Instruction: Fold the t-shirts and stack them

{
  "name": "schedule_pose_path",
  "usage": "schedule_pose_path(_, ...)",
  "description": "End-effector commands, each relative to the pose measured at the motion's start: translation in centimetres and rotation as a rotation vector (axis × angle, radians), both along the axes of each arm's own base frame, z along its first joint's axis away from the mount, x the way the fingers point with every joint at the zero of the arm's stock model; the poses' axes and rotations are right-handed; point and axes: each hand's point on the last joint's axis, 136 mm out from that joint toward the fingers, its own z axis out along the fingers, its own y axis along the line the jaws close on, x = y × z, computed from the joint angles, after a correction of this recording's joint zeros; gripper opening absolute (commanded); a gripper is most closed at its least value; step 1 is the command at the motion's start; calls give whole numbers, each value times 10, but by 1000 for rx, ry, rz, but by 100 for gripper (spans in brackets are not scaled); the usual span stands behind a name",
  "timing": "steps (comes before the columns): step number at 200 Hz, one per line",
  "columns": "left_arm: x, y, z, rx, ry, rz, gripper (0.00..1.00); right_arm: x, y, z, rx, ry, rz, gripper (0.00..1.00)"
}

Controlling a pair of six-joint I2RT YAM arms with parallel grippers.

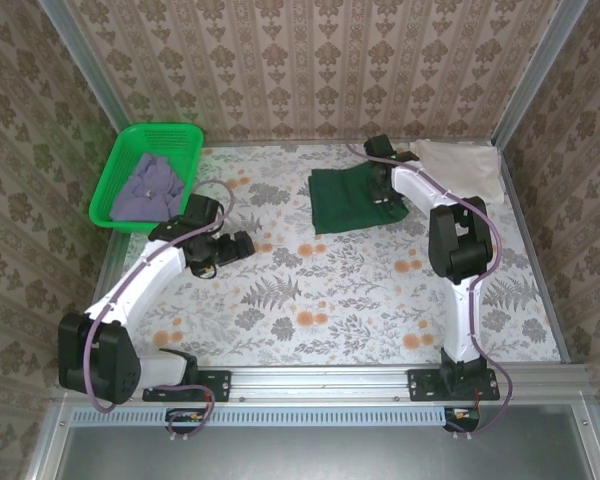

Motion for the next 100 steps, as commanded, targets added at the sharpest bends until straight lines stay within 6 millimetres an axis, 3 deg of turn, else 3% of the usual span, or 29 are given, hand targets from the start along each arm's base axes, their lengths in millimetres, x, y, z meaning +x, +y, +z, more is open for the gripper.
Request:
schedule_pose_path(1, -16, 2, -1, -14, 40, 6, 96, 10, -39, 33, -126, -47, 7, 0)
schedule_pose_path(44, -25, 5, -2, 4, 73, -13, 96, 28, -76, 79, -140, -177, -24, 0)
schedule_pose_path(100, -27, 19, 6, 44, 80, -12, 97, 57, -76, 120, -182, -284, 73, 0)
